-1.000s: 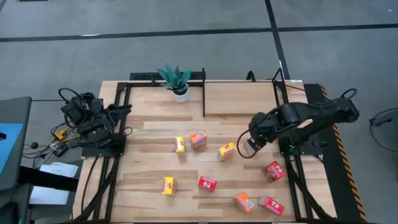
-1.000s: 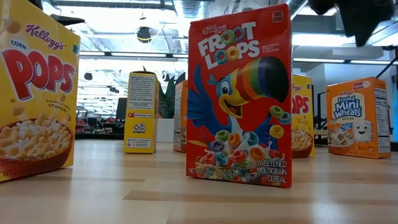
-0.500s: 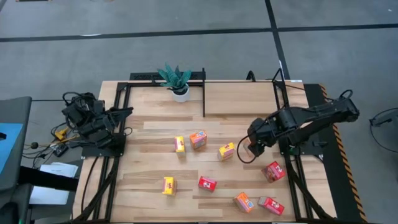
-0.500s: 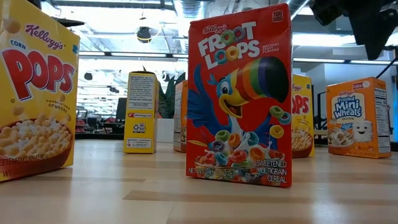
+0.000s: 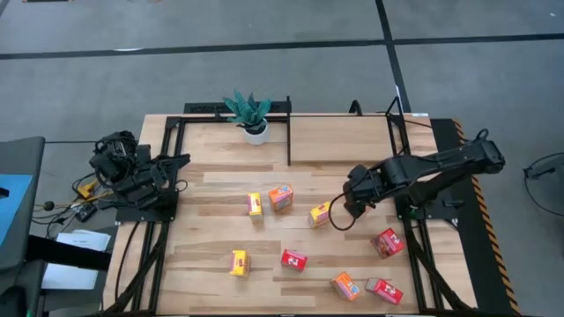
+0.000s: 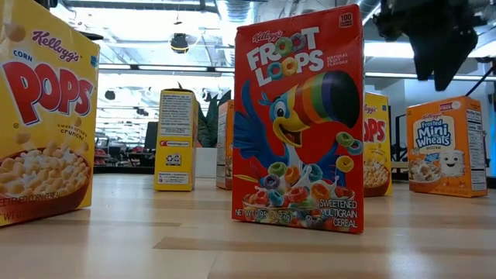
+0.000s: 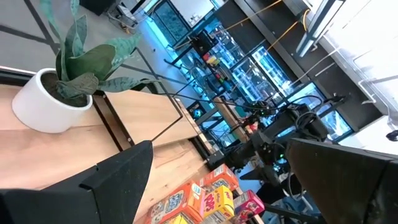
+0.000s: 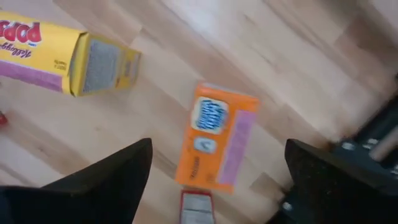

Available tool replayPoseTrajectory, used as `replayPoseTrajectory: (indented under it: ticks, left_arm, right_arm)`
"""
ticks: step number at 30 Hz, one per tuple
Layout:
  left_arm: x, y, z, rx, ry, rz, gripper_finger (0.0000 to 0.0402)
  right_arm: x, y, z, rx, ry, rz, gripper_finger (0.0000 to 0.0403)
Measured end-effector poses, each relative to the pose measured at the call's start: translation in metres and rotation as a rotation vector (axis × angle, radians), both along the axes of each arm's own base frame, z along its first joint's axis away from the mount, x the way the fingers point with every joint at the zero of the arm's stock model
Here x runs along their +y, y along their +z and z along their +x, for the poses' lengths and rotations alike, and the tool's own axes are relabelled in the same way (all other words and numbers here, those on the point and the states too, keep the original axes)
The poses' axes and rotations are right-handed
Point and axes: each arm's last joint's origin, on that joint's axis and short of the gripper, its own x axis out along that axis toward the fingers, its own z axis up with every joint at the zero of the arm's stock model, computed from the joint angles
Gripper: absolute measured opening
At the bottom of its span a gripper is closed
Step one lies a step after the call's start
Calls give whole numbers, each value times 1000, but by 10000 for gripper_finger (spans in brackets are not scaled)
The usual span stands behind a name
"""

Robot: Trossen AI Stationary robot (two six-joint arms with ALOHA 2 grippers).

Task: Stack cereal on shelf
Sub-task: Put the top right orange cereal box on the shelf

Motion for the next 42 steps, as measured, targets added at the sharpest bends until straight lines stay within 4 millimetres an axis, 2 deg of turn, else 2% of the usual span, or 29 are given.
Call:
replayPoseTrajectory:
  ticks: [5,15,30,33,42]
  left_arm:
    - [0,0,0,-4,0,-6,359]
    - [0,0,0,7,14,-13,359]
    - [1,-1,0,8,23,-25,359]
    - [1,-1,0,7,23,-26,359]
    - [0,-1,0,11,23,-20,359]
  right_arm:
    - [-3,-20,-3,49,-6,-10,385]
    - [-2,-42,2,-12,16,20,380]
    - [-2,-43,-1,17,42,27,373]
    - [-2,-43,-2,32,48,34,348]
    - [-2,-39,-4,9,70,47,220]
